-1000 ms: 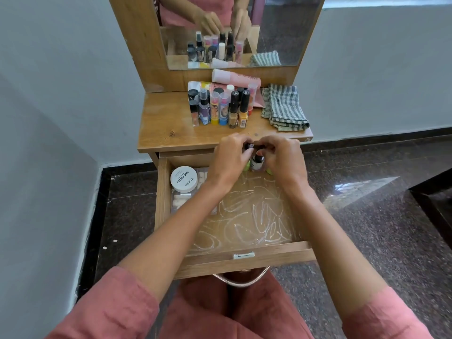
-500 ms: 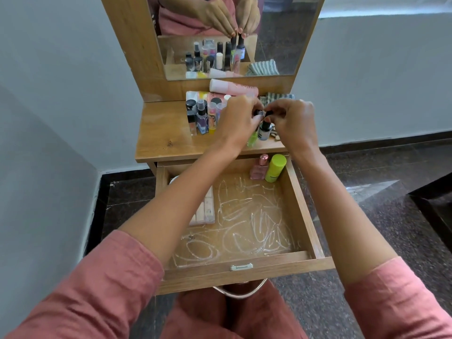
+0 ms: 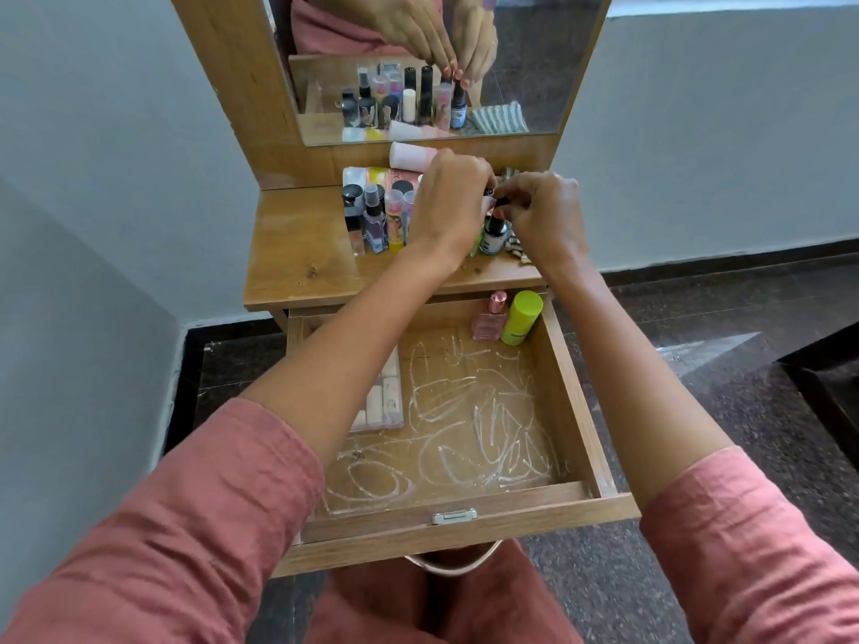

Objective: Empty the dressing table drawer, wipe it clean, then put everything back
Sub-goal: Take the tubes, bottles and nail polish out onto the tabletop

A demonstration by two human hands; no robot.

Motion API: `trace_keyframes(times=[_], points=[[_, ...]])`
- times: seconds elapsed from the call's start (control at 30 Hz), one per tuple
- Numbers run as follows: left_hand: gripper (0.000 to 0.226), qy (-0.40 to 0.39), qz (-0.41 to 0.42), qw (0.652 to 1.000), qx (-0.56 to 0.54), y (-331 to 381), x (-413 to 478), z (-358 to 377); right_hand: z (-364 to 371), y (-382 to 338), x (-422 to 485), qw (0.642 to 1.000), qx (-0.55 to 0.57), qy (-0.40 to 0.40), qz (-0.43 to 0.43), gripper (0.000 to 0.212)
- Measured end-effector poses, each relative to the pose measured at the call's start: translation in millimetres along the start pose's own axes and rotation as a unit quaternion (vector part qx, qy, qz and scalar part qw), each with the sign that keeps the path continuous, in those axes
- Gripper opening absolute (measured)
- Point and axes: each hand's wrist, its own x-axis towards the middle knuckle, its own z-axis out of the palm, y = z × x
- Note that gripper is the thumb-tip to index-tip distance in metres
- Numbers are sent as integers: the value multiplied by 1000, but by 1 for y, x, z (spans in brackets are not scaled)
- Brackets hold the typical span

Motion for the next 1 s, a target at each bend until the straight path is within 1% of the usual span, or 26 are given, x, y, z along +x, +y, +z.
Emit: trace_keyframes(times=[0.13, 0.3, 0.47, 0.6, 0.7, 0.8, 0.9, 1.0], points=[[20, 9, 12, 999, 42, 0, 1, -1, 1, 0, 0, 1000, 8, 2, -7, 25], [18, 22, 8, 998, 50, -4, -1, 0, 2, 2, -2, 1000, 10, -10, -7, 26], [23, 16, 3, 1000, 16, -1, -5, -3, 2, 5, -6, 1000, 6, -8, -10, 33], [20, 48, 5, 998, -37, 0, -14, -4, 0, 10, -12, 1000, 23, 11, -9, 37], [16, 52, 6, 996, -71, 1, -29, -4, -4, 16, -21, 999, 38, 36, -12, 35], [18, 53, -13, 993, -104, 0, -51, 1, -8, 23, -34, 998, 45, 54, -7, 29], [19, 24, -37, 991, -130, -1, -78, 12, -8, 31, -54, 997, 54, 47, 13, 21], [17, -2, -57, 989, -136, -5, -104, 27, -5, 42, -75, 996, 64, 39, 41, 19]])
